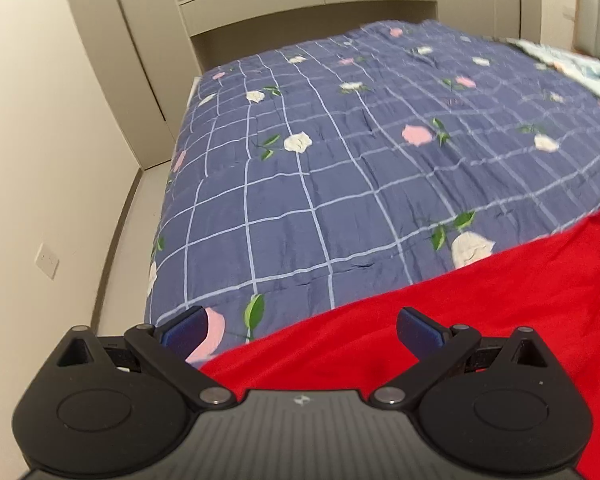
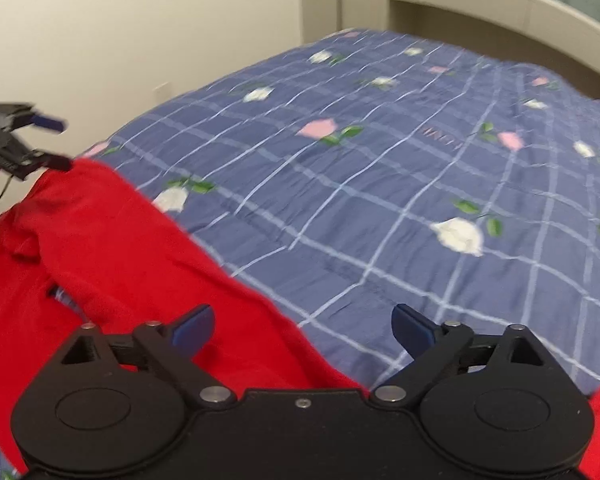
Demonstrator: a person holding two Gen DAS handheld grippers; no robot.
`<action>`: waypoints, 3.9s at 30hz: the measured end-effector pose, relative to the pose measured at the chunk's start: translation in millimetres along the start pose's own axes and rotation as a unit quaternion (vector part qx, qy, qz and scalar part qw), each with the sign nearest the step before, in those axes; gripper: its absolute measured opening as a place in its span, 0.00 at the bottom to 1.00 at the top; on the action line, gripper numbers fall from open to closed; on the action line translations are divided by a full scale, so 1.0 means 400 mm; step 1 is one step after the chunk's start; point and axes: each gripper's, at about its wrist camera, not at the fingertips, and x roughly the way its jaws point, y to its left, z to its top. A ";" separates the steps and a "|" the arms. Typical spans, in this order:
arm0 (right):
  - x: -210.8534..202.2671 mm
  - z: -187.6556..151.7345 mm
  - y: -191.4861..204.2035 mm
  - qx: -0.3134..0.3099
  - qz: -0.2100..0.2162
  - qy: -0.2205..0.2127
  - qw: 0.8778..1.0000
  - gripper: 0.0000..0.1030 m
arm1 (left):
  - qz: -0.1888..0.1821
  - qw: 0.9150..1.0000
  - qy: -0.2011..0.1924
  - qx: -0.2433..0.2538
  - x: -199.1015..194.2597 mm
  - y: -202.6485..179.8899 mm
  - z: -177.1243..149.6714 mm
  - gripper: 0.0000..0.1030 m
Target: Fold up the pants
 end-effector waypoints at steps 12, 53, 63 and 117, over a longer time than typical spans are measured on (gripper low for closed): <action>0.017 -0.035 -0.042 -0.025 -0.008 0.049 0.998 0.70 | -0.008 0.998 0.045 0.042 0.088 -0.005 -0.002 1.00; 0.025 -0.062 -0.047 -0.048 -0.020 0.079 0.996 0.02 | -0.208 0.959 0.082 0.172 0.161 -0.242 0.097 0.03; -0.001 0.059 -0.027 -0.114 -0.110 0.006 0.987 0.00 | -0.056 0.987 -0.019 0.147 0.081 -0.242 0.168 0.00; 0.140 0.174 0.048 -0.082 -0.066 -0.017 0.994 0.00 | -0.010 0.997 0.070 0.041 0.026 0.105 0.017 0.01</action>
